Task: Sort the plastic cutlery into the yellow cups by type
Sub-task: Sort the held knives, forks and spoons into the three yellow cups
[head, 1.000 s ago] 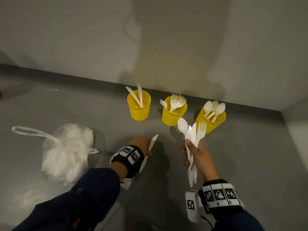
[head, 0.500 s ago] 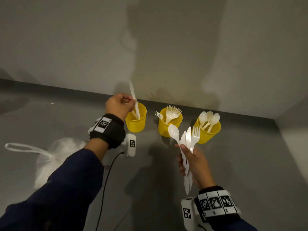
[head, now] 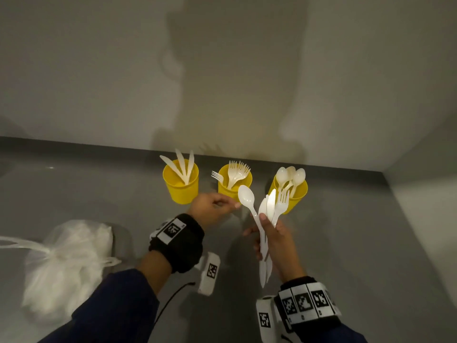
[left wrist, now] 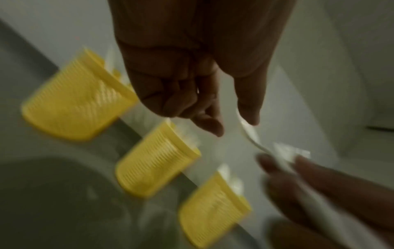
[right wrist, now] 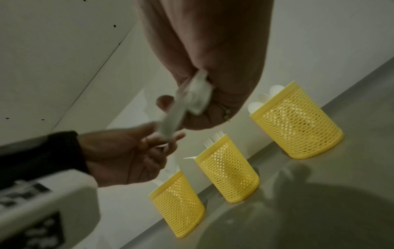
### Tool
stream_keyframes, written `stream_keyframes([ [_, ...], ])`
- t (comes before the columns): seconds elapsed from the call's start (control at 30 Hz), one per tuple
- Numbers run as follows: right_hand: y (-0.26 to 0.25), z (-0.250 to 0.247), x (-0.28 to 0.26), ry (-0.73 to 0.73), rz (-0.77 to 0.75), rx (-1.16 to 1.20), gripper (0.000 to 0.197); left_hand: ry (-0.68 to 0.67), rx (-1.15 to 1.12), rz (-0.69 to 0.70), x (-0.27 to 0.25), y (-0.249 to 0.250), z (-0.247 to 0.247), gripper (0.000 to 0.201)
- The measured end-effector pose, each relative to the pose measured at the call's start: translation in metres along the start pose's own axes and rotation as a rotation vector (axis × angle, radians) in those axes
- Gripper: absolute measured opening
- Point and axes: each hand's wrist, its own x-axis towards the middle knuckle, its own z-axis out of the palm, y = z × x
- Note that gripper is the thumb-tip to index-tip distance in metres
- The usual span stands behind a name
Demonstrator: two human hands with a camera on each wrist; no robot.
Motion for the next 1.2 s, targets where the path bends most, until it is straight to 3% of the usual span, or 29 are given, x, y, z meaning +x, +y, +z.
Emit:
stream_keyframes([
  [0.07, 0.001, -0.005, -0.001, 0.002, -0.014, 0.026, 0.025, -0.108, -0.007, 0.034, -0.003, 0.005, 0.028, 0.021],
  [0.13, 0.002, -0.013, -0.002, 0.004, -0.036, 0.067, 0.028, -0.108, -0.042, 0.060, 0.000, 0.012, 0.044, 0.021],
  [0.37, 0.000, -0.075, -0.004, 0.152, -0.005, 0.143, 0.029, 0.195, -0.239, 0.148, 0.046, 0.067, 0.051, 0.016],
  [0.47, 0.001, -0.098, -0.001, 0.183, 0.004, 0.141, 0.034, 0.180, -0.136, 0.142, 0.073, 0.082, 0.068, 0.018],
  [0.57, -0.002, -0.110, 0.002, 0.109, -0.010, 0.224, 0.033, 0.100, 0.021, 0.044, 0.094, 0.077, 0.091, 0.022],
  [0.67, -0.003, -0.116, 0.006, 0.033, -0.026, 0.302, 0.038, 0.037, 0.112, -0.072, 0.096, 0.072, 0.102, 0.046],
  [0.73, -0.003, -0.118, 0.010, 0.010, -0.013, 0.363, 0.039, 0.082, 0.109, -0.080, 0.088, 0.071, 0.103, 0.075],
  [0.77, -0.003, -0.117, 0.011, 0.005, -0.002, 0.386, 0.037, 0.114, 0.099, -0.056, 0.082, 0.070, 0.103, 0.079],
  [0.83, -0.004, -0.113, 0.014, -0.002, 0.029, 0.422, 0.031, 0.126, 0.059, 0.000, 0.063, 0.068, 0.103, 0.059],
  [0.9, -0.006, -0.106, 0.015, -0.025, 0.063, 0.417, 0.034, 0.012, 0.047, 0.034, 0.038, 0.064, 0.102, 0.034],
  [1.0, -0.007, -0.086, 0.017, -0.052, 0.161, 0.353, 0.041, -0.182, 0.041, 0.015, 0.006, 0.053, 0.103, 0.025],
  [1.1, -0.003, -0.062, 0.017, -0.016, 0.241, 0.251, 0.043, -0.140, 0.014, 0.058, -0.011, 0.042, 0.095, 0.023],
  [1.2, -0.003, -0.039, 0.012, -0.082, 0.252, 0.223, 0.043, -0.057, -0.051, 0.043, -0.018, 0.031, 0.079, 0.018],
])
